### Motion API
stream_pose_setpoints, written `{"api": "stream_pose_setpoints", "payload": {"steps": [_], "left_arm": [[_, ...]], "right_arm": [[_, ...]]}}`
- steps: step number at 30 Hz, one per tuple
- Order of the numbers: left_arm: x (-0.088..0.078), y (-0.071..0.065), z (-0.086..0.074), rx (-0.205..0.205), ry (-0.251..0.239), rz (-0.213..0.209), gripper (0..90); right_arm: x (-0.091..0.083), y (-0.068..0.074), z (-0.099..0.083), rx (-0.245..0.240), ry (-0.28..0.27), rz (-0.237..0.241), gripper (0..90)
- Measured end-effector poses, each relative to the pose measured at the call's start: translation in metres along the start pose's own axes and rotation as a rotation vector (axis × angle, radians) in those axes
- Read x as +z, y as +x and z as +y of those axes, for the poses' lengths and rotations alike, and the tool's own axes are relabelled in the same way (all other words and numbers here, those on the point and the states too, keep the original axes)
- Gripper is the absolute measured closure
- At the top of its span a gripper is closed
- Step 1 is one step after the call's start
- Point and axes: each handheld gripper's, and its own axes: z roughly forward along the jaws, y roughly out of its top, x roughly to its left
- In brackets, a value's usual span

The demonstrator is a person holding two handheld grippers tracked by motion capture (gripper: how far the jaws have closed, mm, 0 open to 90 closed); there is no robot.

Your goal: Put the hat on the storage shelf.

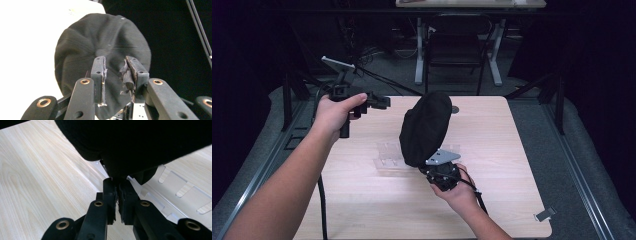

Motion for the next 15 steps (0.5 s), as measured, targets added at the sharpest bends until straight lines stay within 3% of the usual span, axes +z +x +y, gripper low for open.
{"api": "stream_pose_setpoints", "payload": {"steps": [5, 7, 15], "left_arm": [[-0.009, 0.016, -0.003, -0.025, -0.022, 0.016, 66.5], [-0.012, 0.021, -0.004, -0.011, -0.025, 0.039, 65.2], [-0.021, 0.032, -0.008, -0.02, -0.038, 0.09, 62.6]], "right_arm": [[-0.001, -0.002, -0.003, 0.008, -0.006, -0.002, 84.4], [-0.002, -0.003, -0.005, 0.014, 0.0, -0.002, 84.2], [-0.004, -0.005, -0.009, 0.027, -0.002, -0.005, 80.1]]}}
